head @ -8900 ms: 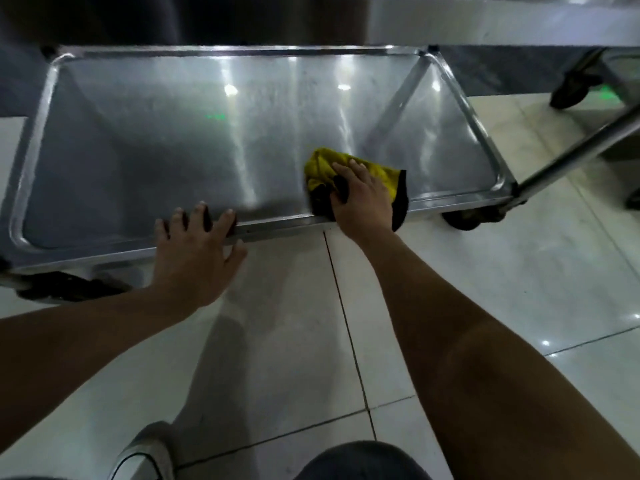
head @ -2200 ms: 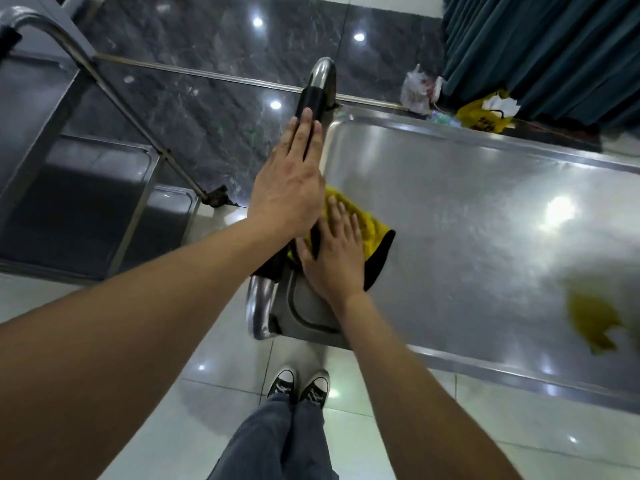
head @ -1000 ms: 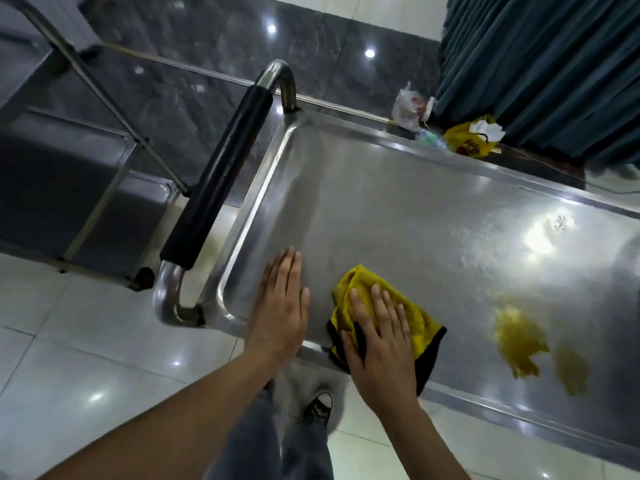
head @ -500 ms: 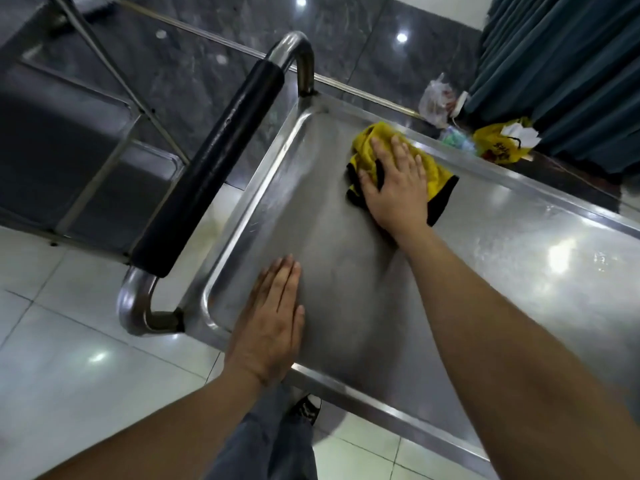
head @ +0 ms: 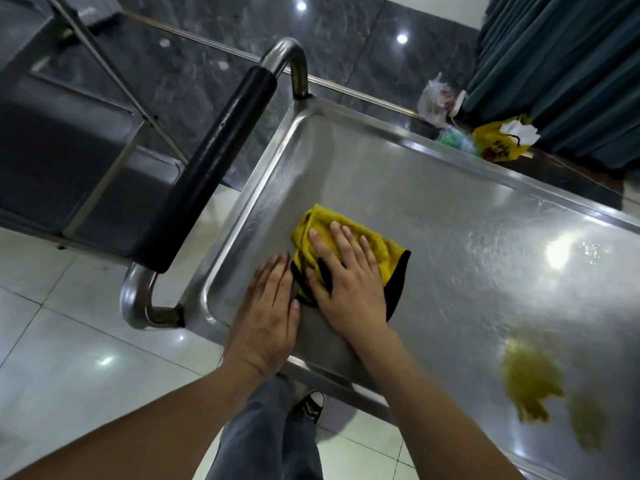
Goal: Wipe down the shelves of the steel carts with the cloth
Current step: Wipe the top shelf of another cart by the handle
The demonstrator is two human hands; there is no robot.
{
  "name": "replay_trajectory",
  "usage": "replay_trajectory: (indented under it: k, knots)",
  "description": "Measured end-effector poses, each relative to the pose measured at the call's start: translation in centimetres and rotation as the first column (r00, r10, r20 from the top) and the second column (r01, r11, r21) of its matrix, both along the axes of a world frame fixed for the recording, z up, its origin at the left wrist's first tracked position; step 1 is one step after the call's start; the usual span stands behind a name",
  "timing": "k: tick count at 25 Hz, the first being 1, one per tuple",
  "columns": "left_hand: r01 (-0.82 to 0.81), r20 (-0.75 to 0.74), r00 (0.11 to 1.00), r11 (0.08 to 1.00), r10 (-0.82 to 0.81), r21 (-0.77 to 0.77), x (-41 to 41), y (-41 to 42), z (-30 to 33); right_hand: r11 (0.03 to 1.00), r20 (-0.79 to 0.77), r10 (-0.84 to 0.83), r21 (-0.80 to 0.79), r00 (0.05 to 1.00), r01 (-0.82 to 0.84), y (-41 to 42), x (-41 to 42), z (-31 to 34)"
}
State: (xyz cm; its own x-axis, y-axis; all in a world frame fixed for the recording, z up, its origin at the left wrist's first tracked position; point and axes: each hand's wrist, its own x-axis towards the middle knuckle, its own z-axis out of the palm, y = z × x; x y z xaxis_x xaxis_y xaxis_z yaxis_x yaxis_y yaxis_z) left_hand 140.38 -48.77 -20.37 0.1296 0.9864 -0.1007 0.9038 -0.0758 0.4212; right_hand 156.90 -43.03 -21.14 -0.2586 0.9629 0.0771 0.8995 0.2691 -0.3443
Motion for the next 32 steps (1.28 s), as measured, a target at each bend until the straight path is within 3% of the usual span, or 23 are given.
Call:
replay_trajectory:
  k: [2,9,12,17,20,29,32]
  knots:
    - [0.005,-0.014,1.0,1.0,-0.005,-0.003,0.1,-0.1,0.1,1.0,0.024,0.008,-0.004,1.0,-0.008,3.1,1.1,0.0]
    - [0.011,-0.058,0.998,1.0,-0.009,0.017,0.3,0.2,0.1,0.965,0.043,-0.255,-0.057,0.966,0.257,19.0,7.1,0.5]
    - [0.013,-0.045,0.999,1.0,-0.012,0.019,0.2,0.4,0.0,0.948,0.028,-0.316,-0.029,0.948,0.317,16.1,5.6,0.2]
    - [0.018,-0.015,1.0,0.999,-0.018,0.028,-0.1,0.3,0.2,0.988,-0.006,-0.154,-0.009,0.988,0.154,-0.7,-0.9,-0.2]
    - [0.03,-0.006,1.0,0.999,-0.03,0.033,-0.3,0.3,-0.2,0.995,-0.017,-0.104,-0.01,0.994,0.103,-4.6,-1.1,-0.5]
    - [0.013,-0.05,0.999,1.0,-0.012,0.007,0.2,-0.1,-0.3,0.911,0.039,-0.411,-0.012,0.911,0.411,14.6,10.5,-0.4]
    - [0.009,-0.06,0.998,1.0,-0.008,0.023,0.0,0.2,-0.7,0.897,0.02,-0.441,0.0,0.897,0.441,15.7,10.6,-0.6]
